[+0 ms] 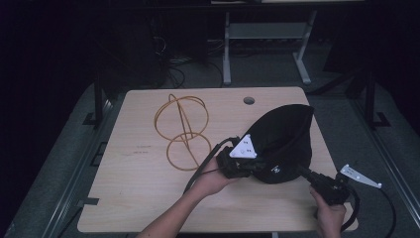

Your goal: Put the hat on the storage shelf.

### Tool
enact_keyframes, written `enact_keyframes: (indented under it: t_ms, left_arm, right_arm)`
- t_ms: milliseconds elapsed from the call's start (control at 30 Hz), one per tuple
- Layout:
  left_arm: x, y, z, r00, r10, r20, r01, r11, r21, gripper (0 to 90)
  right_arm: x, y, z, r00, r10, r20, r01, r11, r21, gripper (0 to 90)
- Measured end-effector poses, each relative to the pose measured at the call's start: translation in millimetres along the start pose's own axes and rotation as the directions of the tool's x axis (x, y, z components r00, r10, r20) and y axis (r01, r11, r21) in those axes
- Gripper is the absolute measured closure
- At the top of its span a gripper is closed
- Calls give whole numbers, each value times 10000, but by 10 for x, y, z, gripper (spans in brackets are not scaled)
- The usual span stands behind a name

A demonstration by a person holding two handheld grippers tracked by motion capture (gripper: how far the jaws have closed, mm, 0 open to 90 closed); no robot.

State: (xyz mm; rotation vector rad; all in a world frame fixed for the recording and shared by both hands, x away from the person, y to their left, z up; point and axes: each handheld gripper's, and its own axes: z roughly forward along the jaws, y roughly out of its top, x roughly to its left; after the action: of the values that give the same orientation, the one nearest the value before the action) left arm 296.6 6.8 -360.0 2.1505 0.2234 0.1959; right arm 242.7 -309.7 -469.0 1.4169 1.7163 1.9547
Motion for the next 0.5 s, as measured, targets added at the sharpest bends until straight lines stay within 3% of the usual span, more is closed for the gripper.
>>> enact_keyframes:
  t_ms: [200,500]
  left_arm:
    - [17,-21,-70,9998,-24,-190,25,10000,78,749]
    - [11,-52,-153,9996,-104,-261,108,9999,121,691]
  right_arm:
    - [-10,38,-92,9999,-86,61,87,9997,-240,877]
    - [55,161,-127,9978,-668,27,668,9975,-211,878]
